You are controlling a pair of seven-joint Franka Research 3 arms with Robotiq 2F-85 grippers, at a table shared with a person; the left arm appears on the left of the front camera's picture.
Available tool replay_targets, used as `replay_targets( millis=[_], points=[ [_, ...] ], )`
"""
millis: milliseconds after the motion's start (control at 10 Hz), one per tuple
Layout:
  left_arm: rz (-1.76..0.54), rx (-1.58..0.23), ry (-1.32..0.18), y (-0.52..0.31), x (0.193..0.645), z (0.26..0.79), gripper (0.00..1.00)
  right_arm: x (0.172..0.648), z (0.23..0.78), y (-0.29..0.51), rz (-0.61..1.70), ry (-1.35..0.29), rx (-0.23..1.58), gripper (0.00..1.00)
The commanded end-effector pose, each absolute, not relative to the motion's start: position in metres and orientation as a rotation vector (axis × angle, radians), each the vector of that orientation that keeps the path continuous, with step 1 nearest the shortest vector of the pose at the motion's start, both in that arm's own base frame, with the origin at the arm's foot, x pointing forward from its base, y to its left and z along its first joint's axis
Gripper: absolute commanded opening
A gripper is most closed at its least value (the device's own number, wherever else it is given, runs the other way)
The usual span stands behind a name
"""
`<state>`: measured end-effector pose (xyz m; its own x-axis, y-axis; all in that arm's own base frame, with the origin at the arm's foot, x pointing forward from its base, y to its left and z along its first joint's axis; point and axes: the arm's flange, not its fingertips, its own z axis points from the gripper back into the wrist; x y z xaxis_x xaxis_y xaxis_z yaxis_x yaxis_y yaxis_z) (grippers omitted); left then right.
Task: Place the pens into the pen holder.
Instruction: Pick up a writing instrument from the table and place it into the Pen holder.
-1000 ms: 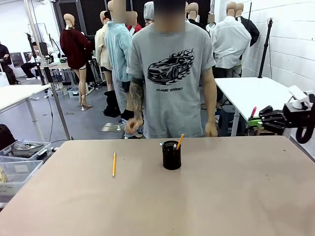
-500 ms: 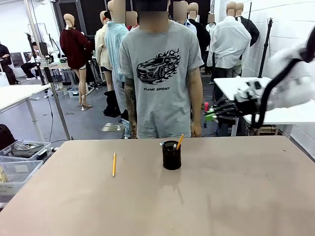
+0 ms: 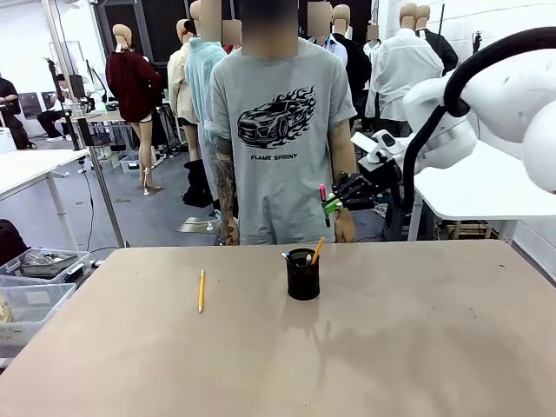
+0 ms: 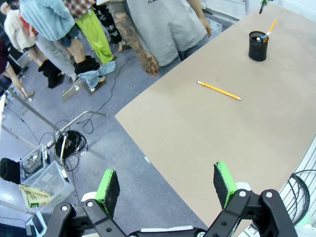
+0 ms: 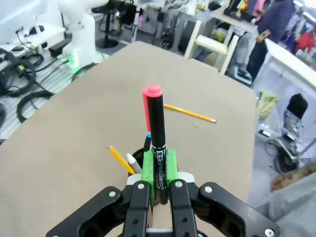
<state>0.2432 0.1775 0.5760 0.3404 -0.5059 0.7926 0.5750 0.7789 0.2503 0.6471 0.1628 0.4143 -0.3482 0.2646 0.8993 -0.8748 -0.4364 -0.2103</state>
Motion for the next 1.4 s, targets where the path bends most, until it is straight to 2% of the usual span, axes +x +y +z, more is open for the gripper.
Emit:
replay_targets(
  millis=[0, 500, 1300],
  points=[
    [-0.701, -0.079, -1.008, 0.178, 0.244, 0.576, 1.00, 0.678, 0.414, 0.179, 1.876, -0.840, 1.114, 0.00],
    [-0.701, -0.079, -1.008, 0.178, 0.244, 0.576, 1.00, 0.696, 0.387, 0.221, 1.844, -0.678, 1.274, 0.00],
    [-0.701, -0.079, -1.008, 0.178, 0.244, 0.576, 1.00, 0.692, 0.342, 0.234, 1.779, -0.544, 1.324, 0.00]
  ],
)
